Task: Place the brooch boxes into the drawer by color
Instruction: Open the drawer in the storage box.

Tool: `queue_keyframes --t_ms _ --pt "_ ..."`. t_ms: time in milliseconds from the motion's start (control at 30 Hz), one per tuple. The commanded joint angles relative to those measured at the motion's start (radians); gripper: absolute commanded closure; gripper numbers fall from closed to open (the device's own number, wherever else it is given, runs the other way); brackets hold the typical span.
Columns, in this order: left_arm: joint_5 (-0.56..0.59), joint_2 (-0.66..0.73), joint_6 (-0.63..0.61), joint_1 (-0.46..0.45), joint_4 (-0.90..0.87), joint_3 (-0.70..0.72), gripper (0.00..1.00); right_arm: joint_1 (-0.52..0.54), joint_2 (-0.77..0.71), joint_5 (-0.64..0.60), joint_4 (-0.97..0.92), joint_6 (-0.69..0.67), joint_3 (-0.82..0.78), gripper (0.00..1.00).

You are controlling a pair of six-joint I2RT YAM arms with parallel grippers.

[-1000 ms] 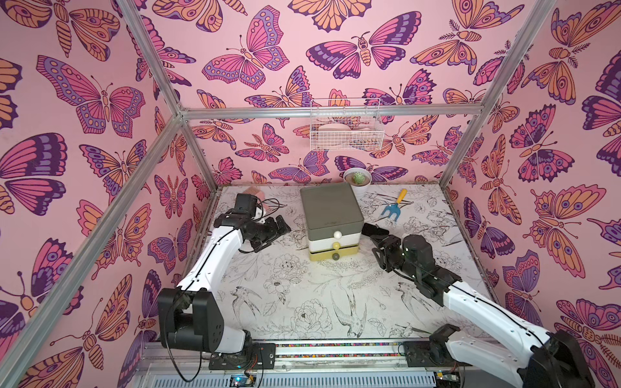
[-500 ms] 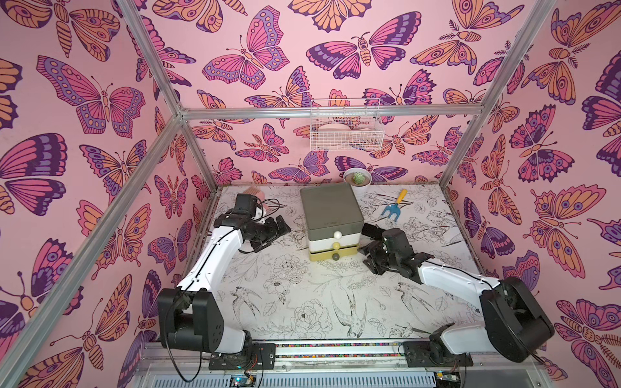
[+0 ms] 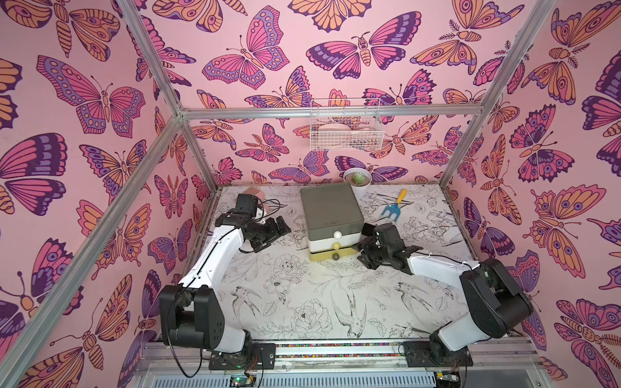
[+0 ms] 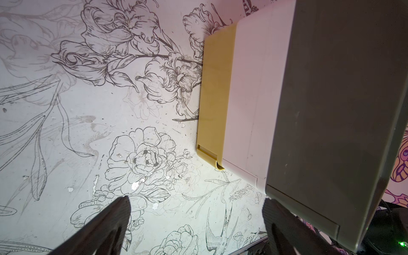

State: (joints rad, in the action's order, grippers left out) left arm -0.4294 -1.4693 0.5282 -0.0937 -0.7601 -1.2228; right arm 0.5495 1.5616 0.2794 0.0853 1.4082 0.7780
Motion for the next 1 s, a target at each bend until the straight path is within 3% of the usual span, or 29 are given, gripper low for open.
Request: queue_keyframes --t_ms 0,667,967 --pt "-0.001 -0.008 -0.023 0.013 -0.019 0.011 0.0 -0.006 0.024 0.001 0.005 -0.022 0.039 0.44" --pt "-0.011 0.001 -0.031 0.043 -0.022 0.022 0.0 -0.003 0.071 -0.049 0.006 -0.007 0.053 0.45" --pt "-0.015 0.009 -0.033 0.05 -0.021 0.028 0.0 0.008 0.074 -0.062 0.004 0.061 0.017 0.56"
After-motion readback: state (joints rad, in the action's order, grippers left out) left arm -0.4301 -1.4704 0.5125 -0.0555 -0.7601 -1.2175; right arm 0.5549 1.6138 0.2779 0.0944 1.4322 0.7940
